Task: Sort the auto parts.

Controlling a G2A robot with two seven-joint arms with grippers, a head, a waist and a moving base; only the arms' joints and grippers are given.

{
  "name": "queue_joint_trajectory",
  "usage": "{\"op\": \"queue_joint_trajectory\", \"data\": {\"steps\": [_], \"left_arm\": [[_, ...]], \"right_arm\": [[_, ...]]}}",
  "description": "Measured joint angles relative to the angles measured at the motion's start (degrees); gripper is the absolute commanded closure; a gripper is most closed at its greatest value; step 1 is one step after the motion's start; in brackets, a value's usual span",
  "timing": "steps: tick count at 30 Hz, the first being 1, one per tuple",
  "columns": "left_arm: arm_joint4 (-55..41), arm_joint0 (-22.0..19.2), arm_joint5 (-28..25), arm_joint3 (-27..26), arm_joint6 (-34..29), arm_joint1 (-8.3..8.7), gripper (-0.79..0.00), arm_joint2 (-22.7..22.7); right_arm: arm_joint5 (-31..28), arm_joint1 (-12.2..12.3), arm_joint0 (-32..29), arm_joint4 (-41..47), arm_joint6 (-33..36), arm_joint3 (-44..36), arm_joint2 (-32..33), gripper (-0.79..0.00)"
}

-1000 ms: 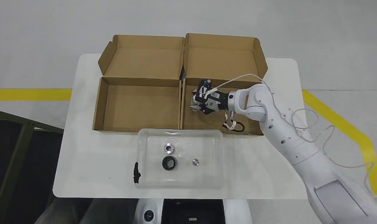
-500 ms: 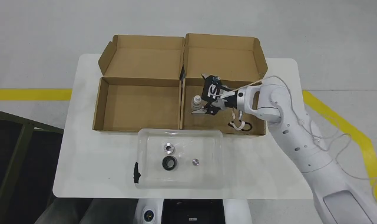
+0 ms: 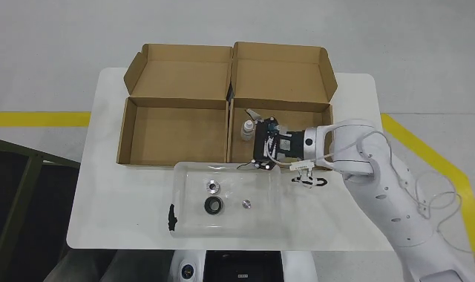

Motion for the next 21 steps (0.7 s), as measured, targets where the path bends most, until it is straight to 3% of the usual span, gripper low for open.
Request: {"op": "queue_joint_trajectory", "data": {"steps": [9,21], "left_arm": [[0.0,0.0,0.0,0.0,0.0,0.00,-0.785,0.0],[0.0,0.0,0.0,0.0,0.0,0.00,-0.785,0.0]], "right_arm": [[-0.8,1.2,-5.2,0.0,3.9,-5.5,0.1,-0.785],[-3.5,2.4,-9.7,-2.8,8.2,-6.8,-2.4,-0.785]]}}
